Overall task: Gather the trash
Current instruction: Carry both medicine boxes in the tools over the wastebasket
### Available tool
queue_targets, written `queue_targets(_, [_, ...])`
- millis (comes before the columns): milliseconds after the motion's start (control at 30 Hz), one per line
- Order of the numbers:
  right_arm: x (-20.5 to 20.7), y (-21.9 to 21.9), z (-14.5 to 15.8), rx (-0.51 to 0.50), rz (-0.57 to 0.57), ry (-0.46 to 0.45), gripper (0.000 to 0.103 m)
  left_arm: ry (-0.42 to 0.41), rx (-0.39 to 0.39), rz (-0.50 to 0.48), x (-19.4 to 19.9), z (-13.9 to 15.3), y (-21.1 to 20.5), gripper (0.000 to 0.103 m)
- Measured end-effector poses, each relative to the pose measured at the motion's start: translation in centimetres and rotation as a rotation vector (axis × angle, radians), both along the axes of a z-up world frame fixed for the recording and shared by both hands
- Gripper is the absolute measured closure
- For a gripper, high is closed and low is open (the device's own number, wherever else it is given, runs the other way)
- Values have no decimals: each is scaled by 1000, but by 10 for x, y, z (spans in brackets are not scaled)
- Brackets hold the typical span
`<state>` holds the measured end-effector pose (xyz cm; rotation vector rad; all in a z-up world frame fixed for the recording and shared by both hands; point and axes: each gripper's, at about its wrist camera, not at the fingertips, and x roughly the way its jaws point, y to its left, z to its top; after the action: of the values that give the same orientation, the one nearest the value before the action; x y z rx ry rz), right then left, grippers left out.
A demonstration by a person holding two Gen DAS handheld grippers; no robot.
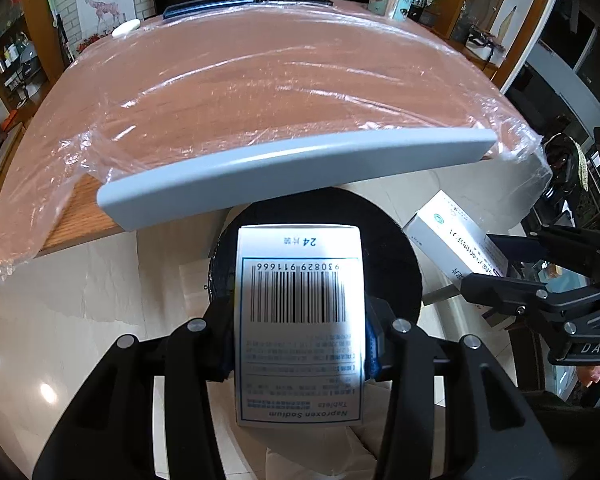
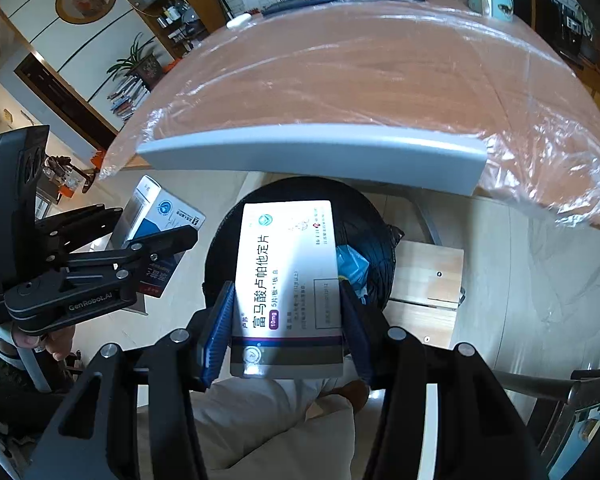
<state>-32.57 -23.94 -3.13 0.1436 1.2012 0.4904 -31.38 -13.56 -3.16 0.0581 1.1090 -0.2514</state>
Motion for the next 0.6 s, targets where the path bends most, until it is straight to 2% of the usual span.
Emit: queue_targets(600, [27, 13, -39, -65, -6, 57, 52, 71, 65, -4, 22, -41, 4, 56])
